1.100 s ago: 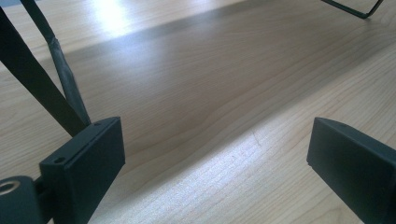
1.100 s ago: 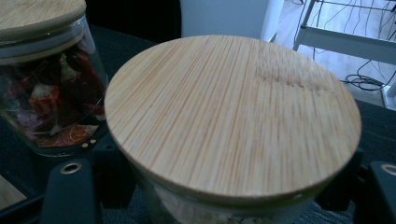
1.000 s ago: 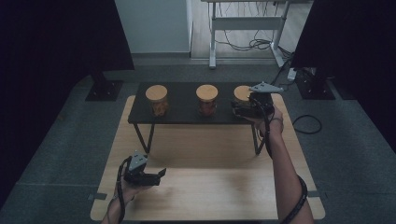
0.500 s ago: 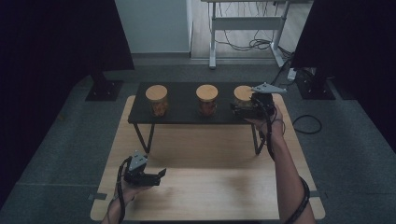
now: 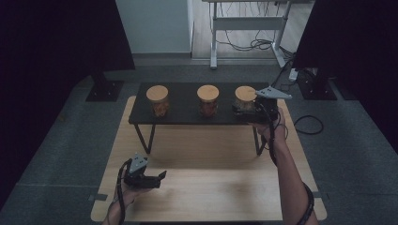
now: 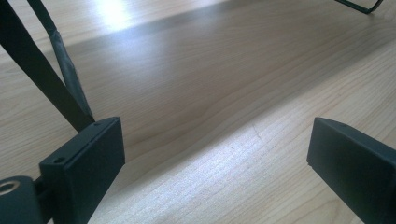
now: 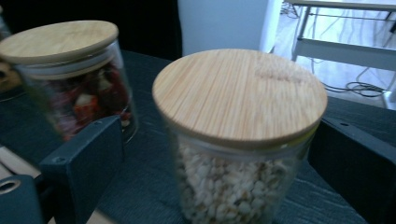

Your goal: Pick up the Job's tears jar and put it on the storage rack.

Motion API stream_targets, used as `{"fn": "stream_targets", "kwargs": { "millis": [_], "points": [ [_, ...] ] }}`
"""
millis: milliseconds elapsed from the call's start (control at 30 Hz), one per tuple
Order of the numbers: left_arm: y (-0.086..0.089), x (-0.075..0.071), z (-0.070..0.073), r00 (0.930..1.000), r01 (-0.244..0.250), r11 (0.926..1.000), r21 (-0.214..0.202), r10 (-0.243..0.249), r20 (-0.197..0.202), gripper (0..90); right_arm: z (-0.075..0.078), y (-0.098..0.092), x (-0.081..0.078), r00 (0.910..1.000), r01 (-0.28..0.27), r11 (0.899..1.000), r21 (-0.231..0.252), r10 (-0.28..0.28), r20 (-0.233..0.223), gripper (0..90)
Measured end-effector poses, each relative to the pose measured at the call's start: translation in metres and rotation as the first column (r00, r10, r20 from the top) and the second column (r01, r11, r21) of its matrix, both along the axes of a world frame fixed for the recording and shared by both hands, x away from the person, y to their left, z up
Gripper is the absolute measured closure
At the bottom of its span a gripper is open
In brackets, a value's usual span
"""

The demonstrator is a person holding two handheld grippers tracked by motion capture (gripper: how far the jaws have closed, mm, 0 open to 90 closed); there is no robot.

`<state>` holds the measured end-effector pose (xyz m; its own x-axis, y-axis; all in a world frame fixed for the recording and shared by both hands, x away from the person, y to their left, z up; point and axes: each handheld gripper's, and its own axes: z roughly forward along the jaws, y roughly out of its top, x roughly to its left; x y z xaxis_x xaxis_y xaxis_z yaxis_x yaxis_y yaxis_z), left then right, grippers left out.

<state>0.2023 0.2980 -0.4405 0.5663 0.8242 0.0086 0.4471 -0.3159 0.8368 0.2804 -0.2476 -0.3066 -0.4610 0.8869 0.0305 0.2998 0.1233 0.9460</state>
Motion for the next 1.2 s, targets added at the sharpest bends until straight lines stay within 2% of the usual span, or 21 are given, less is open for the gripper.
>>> {"fn": "stream_targets", "kwargs": {
  "millis": [100, 400, 633, 1033, 1200],
  "points": [
    [-0.001, 0.0, 0.0, 1.0, 0.001, 1.0, -0.002, -0.001, 0.002, 3.8, -0.002, -0.002, -0.008, 0.9998, -0.007, 1.0, 0.003, 0.007, 0.017, 3.0],
    [-0.004, -0.001, 0.0, 1.0, 0.007, 1.0, 0.003, -0.007, 0.001, 3.8, -0.008, -0.008, -0.026, 0.9993, -0.021, 1.0, 0.012, 0.021, 0.029, 3.3],
    [-0.007, -0.001, -0.001, 0.9999, 0.016, 0.9998, 0.011, -0.016, 0.001, 3.7, -0.021, -0.015, -0.043, 0.9984, -0.037, 0.999, 0.022, 0.036, 0.043, 3.6],
    [-0.01, 0.002, -0.003, 0.9997, 0.022, 0.9996, 0.018, -0.021, -0.008, 3.7, -0.053, -0.021, -0.068, 0.9972, -0.051, 0.999, 0.0, 0.051, 0.055, 3.5],
    [-0.011, 0.003, -0.004, 0.9995, 0.028, 0.9993, 0.022, -0.028, -0.012, 3.6, -0.075, -0.026, -0.082, 0.9945, -0.082, 0.997, 0.003, 0.082, 0.065, 3.4]
  ]
}}
